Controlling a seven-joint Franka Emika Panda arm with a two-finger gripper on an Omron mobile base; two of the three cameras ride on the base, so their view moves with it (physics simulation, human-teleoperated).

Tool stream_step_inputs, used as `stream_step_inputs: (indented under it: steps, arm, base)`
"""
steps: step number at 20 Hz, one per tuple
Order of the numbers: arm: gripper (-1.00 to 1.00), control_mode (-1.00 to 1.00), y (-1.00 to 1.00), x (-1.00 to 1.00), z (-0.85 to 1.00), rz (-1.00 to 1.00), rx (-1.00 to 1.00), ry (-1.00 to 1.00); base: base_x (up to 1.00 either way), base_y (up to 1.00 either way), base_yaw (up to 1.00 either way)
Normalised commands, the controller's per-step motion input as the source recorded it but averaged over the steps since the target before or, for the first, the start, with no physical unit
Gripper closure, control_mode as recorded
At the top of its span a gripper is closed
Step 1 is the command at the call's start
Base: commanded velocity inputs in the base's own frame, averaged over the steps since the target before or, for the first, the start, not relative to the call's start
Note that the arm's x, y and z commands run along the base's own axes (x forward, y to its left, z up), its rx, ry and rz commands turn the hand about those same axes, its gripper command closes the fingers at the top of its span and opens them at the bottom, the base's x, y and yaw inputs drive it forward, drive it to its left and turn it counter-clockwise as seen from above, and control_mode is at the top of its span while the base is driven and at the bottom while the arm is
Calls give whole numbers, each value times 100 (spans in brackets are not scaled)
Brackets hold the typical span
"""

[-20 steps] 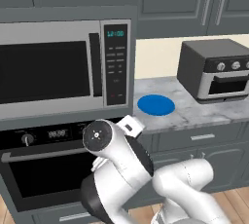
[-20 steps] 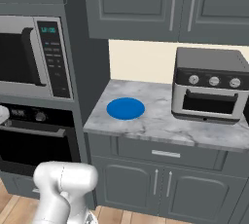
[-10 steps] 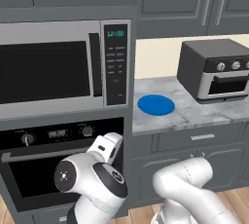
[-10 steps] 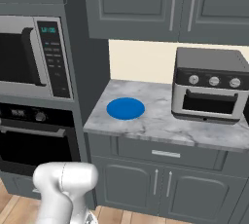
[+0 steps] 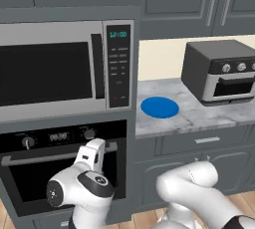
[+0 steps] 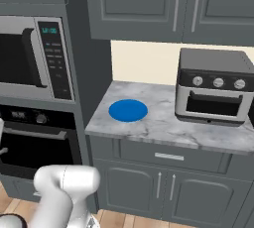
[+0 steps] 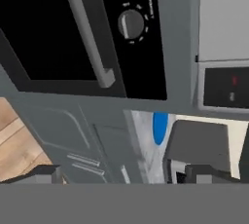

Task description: Take the fish from the oven and place it on the plate on the counter.

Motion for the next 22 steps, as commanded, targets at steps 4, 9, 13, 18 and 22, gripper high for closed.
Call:
stream_step_inputs:
  steps: [4, 9, 13, 18, 22]
  arm:
    - [-100, -100, 56, 76, -52, 18, -5, 4]
    - [-100, -100, 43, 72, -51, 16, -3, 2]
    - [-100, -100, 24, 42, -43, 14, -9, -3]
    - [-100, -100, 4, 29, -29, 9, -5, -11]
    - [-100, -100, 10, 25, -28, 0, 5, -12]
  base:
    - [0, 0, 0]
    - [0, 0, 0]
    - [0, 0, 0]
    - [0, 0, 0]
    - [0, 0, 0]
